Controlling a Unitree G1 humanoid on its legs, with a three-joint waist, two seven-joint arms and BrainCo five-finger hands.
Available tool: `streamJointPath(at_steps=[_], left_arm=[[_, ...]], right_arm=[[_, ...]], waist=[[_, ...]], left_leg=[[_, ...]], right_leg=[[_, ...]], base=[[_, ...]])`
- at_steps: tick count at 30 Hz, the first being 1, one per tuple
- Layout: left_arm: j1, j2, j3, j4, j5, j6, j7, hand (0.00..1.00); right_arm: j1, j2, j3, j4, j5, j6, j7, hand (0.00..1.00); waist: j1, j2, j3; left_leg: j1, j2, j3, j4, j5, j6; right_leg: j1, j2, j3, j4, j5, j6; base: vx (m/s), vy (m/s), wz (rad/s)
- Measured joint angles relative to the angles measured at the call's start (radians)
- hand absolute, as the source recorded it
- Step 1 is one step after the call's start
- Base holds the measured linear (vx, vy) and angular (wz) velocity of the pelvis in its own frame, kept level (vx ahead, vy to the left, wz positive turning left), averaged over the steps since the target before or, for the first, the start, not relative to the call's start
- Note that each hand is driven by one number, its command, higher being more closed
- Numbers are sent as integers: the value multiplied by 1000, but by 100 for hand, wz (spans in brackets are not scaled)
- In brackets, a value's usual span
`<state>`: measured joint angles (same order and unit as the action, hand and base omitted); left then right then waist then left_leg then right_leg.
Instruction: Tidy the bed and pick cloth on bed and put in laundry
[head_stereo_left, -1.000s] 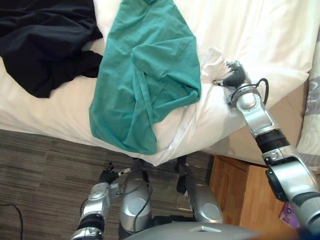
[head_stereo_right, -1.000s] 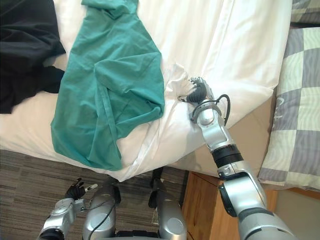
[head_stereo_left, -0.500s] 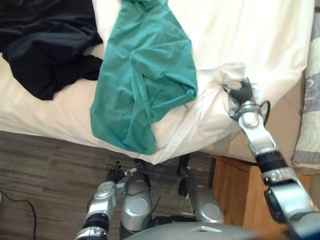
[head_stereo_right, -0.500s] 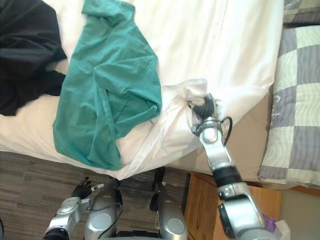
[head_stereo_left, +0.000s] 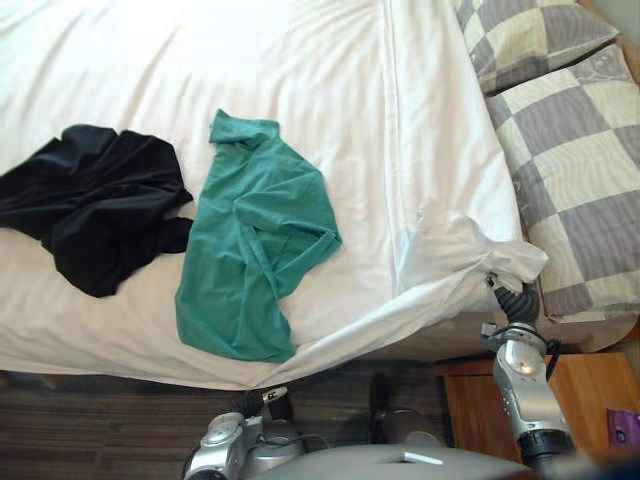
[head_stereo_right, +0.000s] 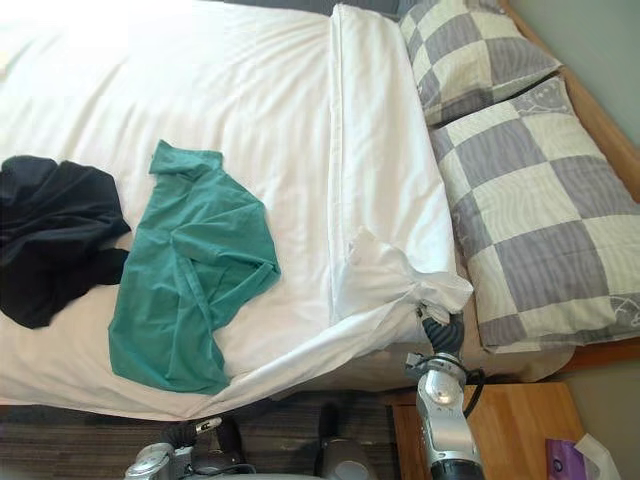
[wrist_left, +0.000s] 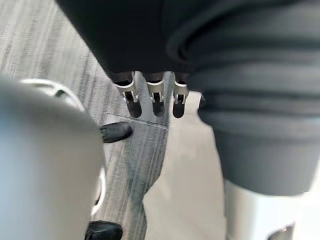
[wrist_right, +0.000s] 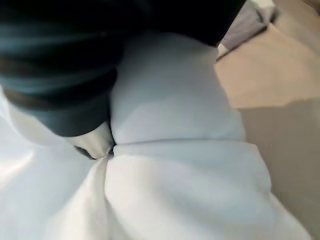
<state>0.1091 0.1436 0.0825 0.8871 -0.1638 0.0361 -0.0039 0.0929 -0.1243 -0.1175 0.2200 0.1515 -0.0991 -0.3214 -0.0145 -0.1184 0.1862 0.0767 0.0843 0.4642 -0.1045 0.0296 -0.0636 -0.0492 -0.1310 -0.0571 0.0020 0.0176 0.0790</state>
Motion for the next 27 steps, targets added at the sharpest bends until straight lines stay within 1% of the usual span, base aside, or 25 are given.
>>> streamJointPath(at_steps=[1, 2, 3, 4, 6, 9, 11, 12, 13, 15, 18, 21, 22, 23, 25, 26, 27], left_arm=[[2, 0, 0, 3, 0, 0, -3, 0], [3, 0, 0, 3, 0, 0, -6, 0], [10, -1, 3, 3, 0, 0, -21, 0], [14, -1, 4, 3, 0, 0, -25, 0], [32, -5, 17, 4, -2, 0, -41, 0], [38, -20, 46, 13, -4, 1, -52, 0], [39, -36, 71, 31, -10, 6, -67, 0], [39, -43, 85, 39, -11, 7, -71, 0], [41, -49, 99, 41, -11, 18, -78, 0], [46, -60, 127, 41, -13, 26, -88, 0], [61, -66, 156, 40, -12, 31, -108, 0], [69, -73, 176, 39, -13, 43, -113, 0], [80, -78, 200, 38, -14, 48, -122, 0], [89, -79, 208, 38, -16, 50, -124, 0], [113, -82, 219, 33, -16, 56, -134, 0], [130, -86, 237, 22, -18, 58, -147, 0], [145, -87, 242, 5, -22, 59, -151, 0]], right_arm=[[9, 3, 0, 11, 25, -9, 16, 0], [15, 5, -4, 19, 36, -13, 25, 0], [27, 12, -20, 48, 70, -28, 45, 0], [29, 19, -32, 62, 80, -30, 49, 0], [37, 51, -72, 122, 138, -39, 54, 0], [72, 81, -113, 165, 210, -45, 54, 0], [102, 96, -152, 182, 283, -72, 54, 0], [109, 98, -158, 184, 299, -80, 54, 0], [117, 107, -171, 191, 319, -92, 55, 0], [135, 128, -200, 192, 355, -103, 55, 0], [177, 153, -278, 194, 378, -107, 33, 0], [218, 150, -375, 191, 385, -116, -1, 0], [232, 144, -416, 183, 385, -125, -16, 0], [244, 139, -449, 161, 385, -126, -27, 0], [267, 114, -484, 92, 378, -127, -45, 0], [268, 95, -511, 48, 372, -127, -63, 0], [267, 78, -543, 1, 351, -127, -84, 0]], waist=[[-1, 2, -5], [0, 3, -7], [-1, 9, -15], [-4, 12, -21], [-26, 22, -31], [-25, 37, -42], [-25, 50, -50], [-25, 52, -55], [-24, 56, -60], [-23, 60, -65], [-24, 69, -77], [-25, 73, -83], [-28, 67, -90], [-31, 73, -103], [-42, 68, -120], [-48, 63, -126], [-49, 57, -129]], left_leg=[[11, 0, 7, 0, -6, -1], [18, 0, 14, 0, -10, -2], [33, -2, 21, 0, -19, -6], [35, -3, 22, 0, -20, -6], [58, -8, 28, 0, -25, -7], [90, 0, 64, 0, -40, -17], [121, 8, 91, 0, -54, -27], [126, 12, 100, 0, -56, -30], [134, 18, 110, 0, -60, -35], [144, 23, 117, 0, -61, -37], [156, 30, 131, 0, -65, -42], [172, 33, 140, -1, -70, -42], [177, 34, 148, -1, -75, -44], [183, 35, 157, -1, -80, -48], [185, 36, 166, -1, -91, -54], [185, 37, 170, -1, -92, -54], [185, 37, 172, -1, -93, -54]], right_leg=[[10, -1, 5, -3, 3, 6], [14, 0, 11, -4, 3, 7], [26, -1, 16, -8, 3, 7], [27, -2, 17, -9, 4, 5], [55, -2, 17, -23, 6, 6], [75, 6, 27, -27, 6, 6], [93, 15, 42, -31, 4, 5], [94, 17, 43, -31, 4, 5], [97, 21, 43, -30, 2, 2], [105, 24, 43, -30, -3, -2], [114, 26, 45, -28, -8, -6], [126, 27, 44, -24, -22, -6], [126, 27, 44, -19, -27, -6], [128, 28, 46, -18, -29, -6], [126, 30, 50, -19, -33, -7], [125, 30, 50, -20, -37, -10], [124, 30, 50, -20, -36, -10]], base=[[68, 21, -15], [79, 21, -21], [77, 20, -18], [84, 20, -15], [106, 22, -6], [86, 2, -26], [57, -17, -33], [32, -35, -27], [14, -43, -18], [-3, -43, -9], [-33, -28, -9], [-35, -34, -7], [-25, -24, -11], [-22, -22, -18], [-4, -13, -13], [6, -14, -4], [0, 0, 0]])
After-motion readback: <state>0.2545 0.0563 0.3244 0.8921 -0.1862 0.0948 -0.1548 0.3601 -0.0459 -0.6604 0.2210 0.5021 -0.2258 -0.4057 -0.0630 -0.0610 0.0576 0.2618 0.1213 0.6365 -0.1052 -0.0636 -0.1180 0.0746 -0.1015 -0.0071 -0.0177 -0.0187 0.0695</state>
